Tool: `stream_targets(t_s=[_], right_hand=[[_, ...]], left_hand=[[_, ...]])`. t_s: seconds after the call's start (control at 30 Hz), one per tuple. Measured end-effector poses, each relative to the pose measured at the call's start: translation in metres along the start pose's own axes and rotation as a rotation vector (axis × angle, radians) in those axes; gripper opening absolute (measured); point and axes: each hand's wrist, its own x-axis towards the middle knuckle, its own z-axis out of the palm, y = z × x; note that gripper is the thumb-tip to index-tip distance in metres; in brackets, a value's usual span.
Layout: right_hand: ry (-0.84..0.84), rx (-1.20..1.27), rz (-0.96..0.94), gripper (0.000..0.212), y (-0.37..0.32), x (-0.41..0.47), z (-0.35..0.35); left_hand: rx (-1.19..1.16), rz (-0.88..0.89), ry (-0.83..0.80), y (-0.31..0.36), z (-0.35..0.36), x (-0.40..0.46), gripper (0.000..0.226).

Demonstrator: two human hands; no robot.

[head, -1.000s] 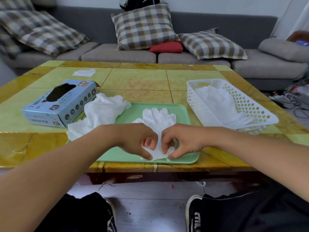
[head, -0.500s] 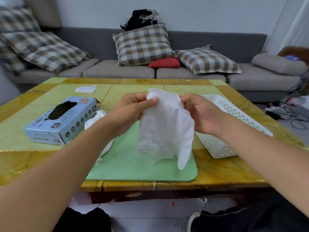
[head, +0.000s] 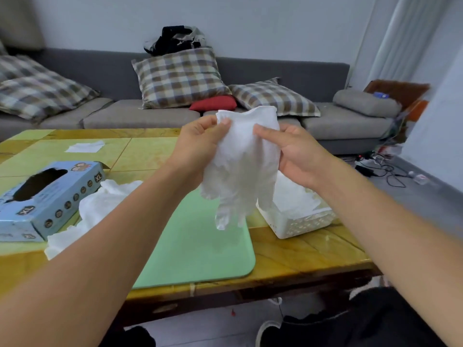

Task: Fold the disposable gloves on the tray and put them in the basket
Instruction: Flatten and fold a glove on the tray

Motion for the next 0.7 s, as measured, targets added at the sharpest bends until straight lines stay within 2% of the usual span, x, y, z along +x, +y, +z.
stream_targets(t_s=[0.1, 0.2, 0.37, 0.43, 0.5, 0.57, 0.63, 0.7], right_hand=[[0.056, -0.092, -0.102, 0.024, -0.031, -0.006, -0.021], [0.108, -0.149, -0.132, 0.025, -0.052, -0.009, -0.041], [0.149, -0.175, -0.018, 0.028, -0.044, 0.011, -0.075], [0.158, -0.195, 0.021, 0.021, -0.032, 0.023, -0.086], [0.176, -0.195, -0.048, 0.016, -0.028, 0.037, -0.092], [0.181, -0.163, -0.216, 0.017, -0.033, 0.049, -0.095], [0.167, -0.183, -0.385, 0.018, -0.041, 0.058, -0.099], [0.135, -0.226, -0.450, 0.014, -0.037, 0.064, -0.106]], left_hand=[[-0.019, -0.001, -0.029, 0.010, 0.021, 0.005, 0.027], [-0.030, -0.026, -0.070, 0.016, 0.041, 0.013, 0.035], [0.017, -0.161, -0.086, -0.001, 0.070, 0.034, 0.020], [0.059, -0.188, -0.067, -0.015, 0.076, 0.046, 0.018], [0.075, -0.139, -0.026, -0.021, 0.078, 0.059, 0.018], [0.073, -0.010, -0.016, -0.017, 0.078, 0.071, 0.025], [0.093, 0.145, -0.056, -0.009, 0.078, 0.079, 0.026], [0.172, 0.239, -0.104, -0.010, 0.076, 0.082, 0.026]])
